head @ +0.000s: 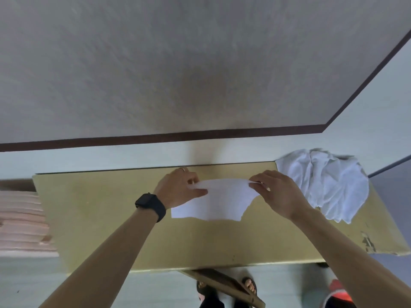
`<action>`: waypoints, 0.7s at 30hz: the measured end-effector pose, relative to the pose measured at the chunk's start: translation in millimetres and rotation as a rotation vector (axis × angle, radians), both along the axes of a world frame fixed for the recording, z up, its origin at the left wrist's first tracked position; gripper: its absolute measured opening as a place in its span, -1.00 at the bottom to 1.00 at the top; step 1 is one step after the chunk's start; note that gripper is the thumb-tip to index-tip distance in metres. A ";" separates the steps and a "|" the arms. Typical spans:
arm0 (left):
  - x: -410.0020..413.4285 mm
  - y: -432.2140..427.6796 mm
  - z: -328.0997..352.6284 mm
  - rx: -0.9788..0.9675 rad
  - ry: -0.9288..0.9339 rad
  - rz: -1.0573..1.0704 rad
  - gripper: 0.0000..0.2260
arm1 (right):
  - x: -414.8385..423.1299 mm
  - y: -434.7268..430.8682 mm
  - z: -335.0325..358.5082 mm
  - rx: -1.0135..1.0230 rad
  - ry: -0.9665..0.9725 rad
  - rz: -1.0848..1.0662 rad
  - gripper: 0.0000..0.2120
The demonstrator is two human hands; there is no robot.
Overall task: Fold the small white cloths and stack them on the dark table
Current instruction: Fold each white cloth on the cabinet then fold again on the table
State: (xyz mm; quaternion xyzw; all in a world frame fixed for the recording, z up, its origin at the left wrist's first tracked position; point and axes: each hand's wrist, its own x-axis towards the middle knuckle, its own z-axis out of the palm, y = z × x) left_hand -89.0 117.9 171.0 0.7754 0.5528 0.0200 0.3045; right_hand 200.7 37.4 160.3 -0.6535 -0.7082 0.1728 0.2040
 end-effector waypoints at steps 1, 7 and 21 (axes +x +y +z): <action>1.0 6.8 4.3 0.017 -0.024 0.013 -0.69 | 1.1 8.3 1.1 0.028 -0.004 -0.014 -0.87; 5.8 25.9 18.6 -0.167 -0.425 0.178 -0.84 | 5.8 30.1 -0.8 0.203 -0.040 -0.062 -0.90; -26.4 -117.4 -174.8 0.260 0.230 -0.330 -0.74 | -15.8 -101.0 -177.7 -0.132 -0.094 0.022 -0.92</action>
